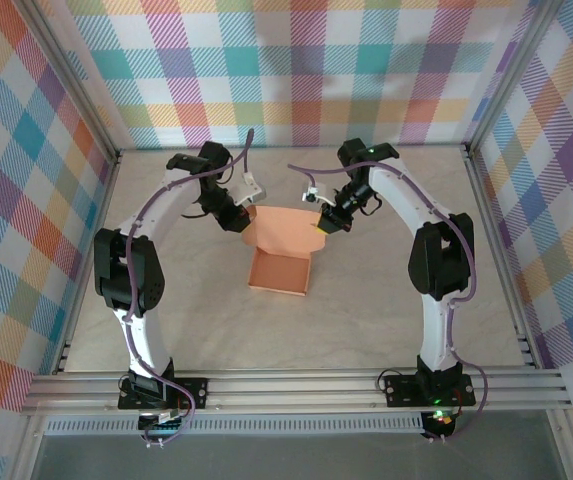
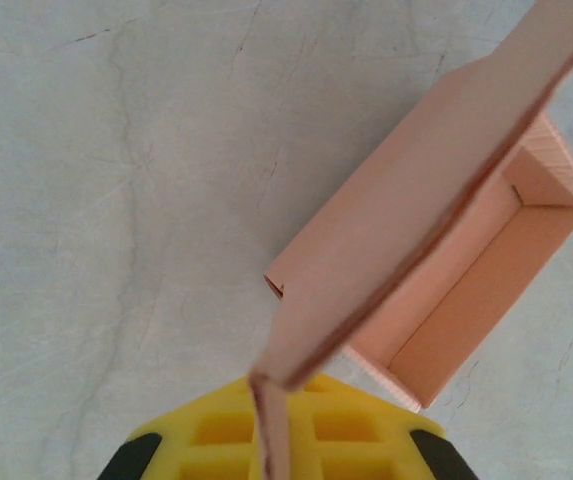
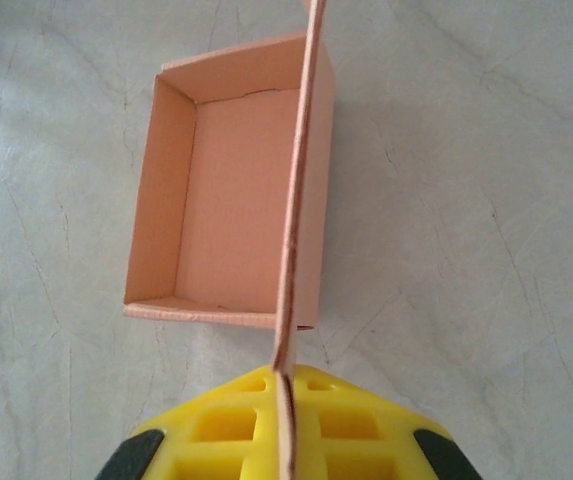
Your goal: Fold the paper box
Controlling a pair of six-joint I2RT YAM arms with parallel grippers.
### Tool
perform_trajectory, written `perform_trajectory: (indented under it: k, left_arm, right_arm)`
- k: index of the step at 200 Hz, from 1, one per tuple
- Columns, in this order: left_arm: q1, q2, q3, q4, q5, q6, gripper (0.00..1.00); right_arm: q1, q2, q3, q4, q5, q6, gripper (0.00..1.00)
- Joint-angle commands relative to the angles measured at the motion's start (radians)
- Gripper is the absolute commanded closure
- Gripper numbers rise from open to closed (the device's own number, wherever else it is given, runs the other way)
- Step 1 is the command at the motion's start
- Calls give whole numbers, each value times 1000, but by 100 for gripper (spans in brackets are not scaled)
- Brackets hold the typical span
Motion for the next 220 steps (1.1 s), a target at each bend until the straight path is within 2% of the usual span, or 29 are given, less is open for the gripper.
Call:
perform_trajectory:
  k: [1, 37, 68, 96, 121, 165, 185, 220]
  left_arm:
    - [2, 7, 25, -47, 20, 8, 100]
    - [0, -21, 14, 6, 55, -64, 100]
    - [-9, -97, -73, 185, 40, -206, 100]
    - [-54, -166, -156, 368, -54, -343, 100]
    - [-97, -195, -200, 493, -167, -471, 100]
    - [-134, -159, -202, 623, -262, -699, 100]
    - [-135, -106, -153, 615, -263, -776, 100]
    - [-147, -34, -90, 608, -305, -878, 100]
  right_arm:
    - [3, -24, 33, -35, -30, -12, 100]
    - [4, -49, 0, 79, 28, 89, 100]
    - [10, -102, -62, 232, 137, 207, 100]
    - [16, -138, -107, 383, 244, 348, 100]
    - [23, -150, -119, 506, 366, 555, 100]
    - [87, -203, -223, 640, 535, 745, 100]
    - [105, -226, -282, 705, 572, 843, 100]
    - [110, -241, -340, 765, 664, 1102, 100]
